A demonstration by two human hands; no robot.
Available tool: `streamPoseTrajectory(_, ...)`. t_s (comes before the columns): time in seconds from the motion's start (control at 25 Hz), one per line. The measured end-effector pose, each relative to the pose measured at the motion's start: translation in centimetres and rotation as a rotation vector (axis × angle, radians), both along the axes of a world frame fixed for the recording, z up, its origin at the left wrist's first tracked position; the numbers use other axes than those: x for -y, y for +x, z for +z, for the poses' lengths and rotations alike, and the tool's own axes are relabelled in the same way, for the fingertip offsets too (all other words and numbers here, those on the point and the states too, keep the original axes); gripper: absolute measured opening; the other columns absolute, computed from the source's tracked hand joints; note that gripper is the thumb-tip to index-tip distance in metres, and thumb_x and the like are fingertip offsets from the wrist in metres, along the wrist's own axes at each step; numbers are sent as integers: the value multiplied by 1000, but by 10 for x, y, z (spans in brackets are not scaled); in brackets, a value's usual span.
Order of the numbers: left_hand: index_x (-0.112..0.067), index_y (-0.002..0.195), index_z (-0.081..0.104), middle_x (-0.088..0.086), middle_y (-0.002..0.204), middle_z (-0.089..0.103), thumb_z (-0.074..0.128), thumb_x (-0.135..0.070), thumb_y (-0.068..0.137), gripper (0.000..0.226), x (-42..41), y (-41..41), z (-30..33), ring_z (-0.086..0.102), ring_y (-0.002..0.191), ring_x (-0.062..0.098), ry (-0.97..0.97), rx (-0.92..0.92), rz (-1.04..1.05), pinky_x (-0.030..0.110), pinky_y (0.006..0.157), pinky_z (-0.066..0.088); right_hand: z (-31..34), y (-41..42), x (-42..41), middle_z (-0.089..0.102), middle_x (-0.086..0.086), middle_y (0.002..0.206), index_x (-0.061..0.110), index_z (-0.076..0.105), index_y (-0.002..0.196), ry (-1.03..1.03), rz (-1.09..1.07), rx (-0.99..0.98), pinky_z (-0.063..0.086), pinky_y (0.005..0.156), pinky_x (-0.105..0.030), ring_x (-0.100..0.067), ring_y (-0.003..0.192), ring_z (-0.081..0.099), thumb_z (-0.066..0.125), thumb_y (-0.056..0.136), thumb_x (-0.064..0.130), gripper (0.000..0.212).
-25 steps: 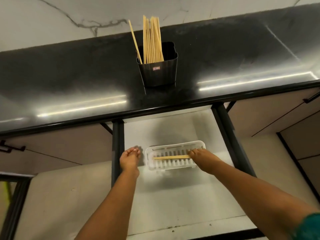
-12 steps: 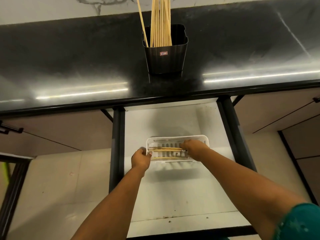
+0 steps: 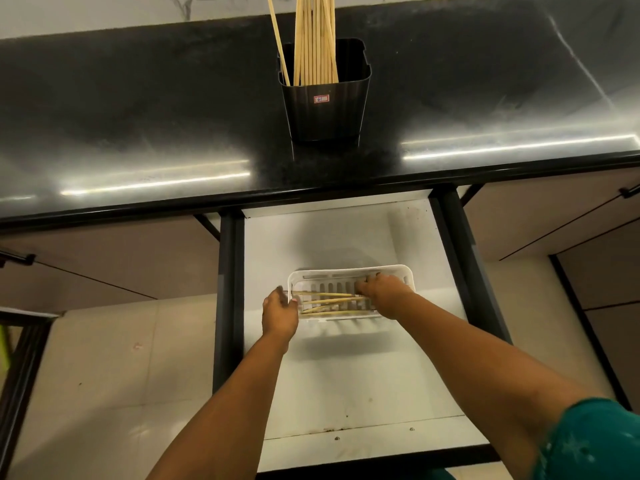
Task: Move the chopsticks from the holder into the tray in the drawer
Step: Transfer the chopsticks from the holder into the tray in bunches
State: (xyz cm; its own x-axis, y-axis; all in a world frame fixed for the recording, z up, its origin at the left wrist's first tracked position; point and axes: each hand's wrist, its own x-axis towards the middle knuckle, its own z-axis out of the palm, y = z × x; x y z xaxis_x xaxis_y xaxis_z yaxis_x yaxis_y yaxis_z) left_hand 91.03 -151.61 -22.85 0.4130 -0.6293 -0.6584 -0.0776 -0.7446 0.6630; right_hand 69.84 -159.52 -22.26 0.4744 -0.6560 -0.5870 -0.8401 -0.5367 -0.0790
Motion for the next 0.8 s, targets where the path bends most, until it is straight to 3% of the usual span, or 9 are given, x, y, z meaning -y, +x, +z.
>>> streamPoseTrajectory(0.2,-17,130,52,9,126,60,53,-18,96,34,0,2,-1,56,101,22,-35,-28,-10,41,95,49,-3,-9,4,60,-7,122,18,62,117,-31,-108,54,50,95,-36,-26,111,58,57,91,11,28)
streamPoseTrajectory(0.36,-14,133,48,10,133,53,60,-20,92,43,-1,1,2,54,114,28,-14,84,-4,42,97,48,-3,-12,3,67,-8,111,16,68,111,-17,-214,89,54,91,-33,-24,98,64,57,92,12,22)
streamPoseTrajectory(0.44,-13,135,43,11,137,45,64,-21,88,52,-6,0,5,47,123,30,-89,353,-136,42,98,47,-1,-12,5,68,-7,110,17,66,111,-73,-191,105,54,86,-30,-23,95,65,60,89,9,23)
streamPoseTrajectory(0.56,-11,130,49,12,132,49,64,-14,86,47,-12,-10,11,48,120,27,-424,716,-462,38,98,47,2,-13,5,64,-7,120,15,61,121,-107,-144,91,51,92,-31,-24,106,63,61,89,8,33)
streamPoseTrajectory(0.68,-7,135,46,15,141,46,53,-15,93,44,-12,-25,8,43,130,30,-439,699,-748,36,108,37,2,-16,6,63,-10,116,14,63,114,-29,-233,89,51,87,-30,-23,96,61,56,90,8,26)
streamPoseTrajectory(0.8,-11,144,35,7,154,31,36,-37,100,51,-10,-32,1,21,144,24,-281,570,-965,35,119,15,4,-18,2,65,-7,113,17,66,111,52,-249,101,53,86,-29,-22,94,60,58,89,9,24)
